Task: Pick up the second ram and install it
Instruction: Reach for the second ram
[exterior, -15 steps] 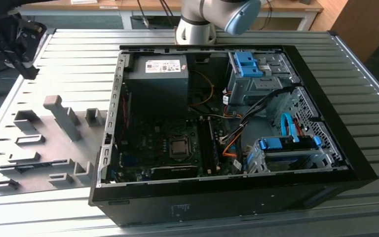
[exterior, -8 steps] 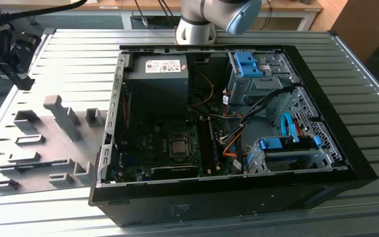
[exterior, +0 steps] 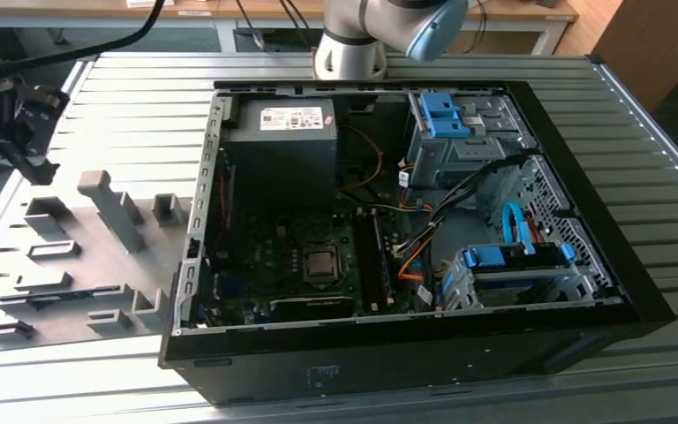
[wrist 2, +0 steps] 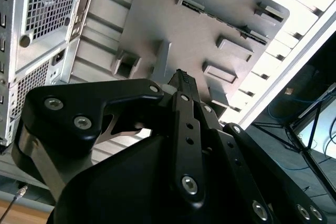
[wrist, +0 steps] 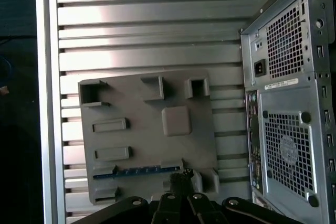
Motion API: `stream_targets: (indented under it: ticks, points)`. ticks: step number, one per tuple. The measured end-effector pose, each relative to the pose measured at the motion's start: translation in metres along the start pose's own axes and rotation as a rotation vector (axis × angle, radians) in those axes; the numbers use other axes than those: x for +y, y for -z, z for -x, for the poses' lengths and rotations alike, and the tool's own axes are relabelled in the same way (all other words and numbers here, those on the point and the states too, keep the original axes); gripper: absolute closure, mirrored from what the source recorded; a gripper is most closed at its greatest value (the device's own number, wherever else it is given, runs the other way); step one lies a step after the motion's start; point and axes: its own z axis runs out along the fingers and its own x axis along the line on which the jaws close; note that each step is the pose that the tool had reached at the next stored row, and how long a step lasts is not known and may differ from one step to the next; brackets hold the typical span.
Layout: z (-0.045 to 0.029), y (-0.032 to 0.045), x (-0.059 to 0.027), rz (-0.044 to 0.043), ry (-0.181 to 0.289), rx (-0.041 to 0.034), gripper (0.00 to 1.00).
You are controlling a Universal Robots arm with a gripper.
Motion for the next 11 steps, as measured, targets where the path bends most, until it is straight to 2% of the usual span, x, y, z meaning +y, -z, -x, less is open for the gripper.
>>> stream_targets:
  ticks: [11]
  points:
    - [-0.0033,-0.0192,-0.0133,-0.0001,0.000,0.0001,0.89]
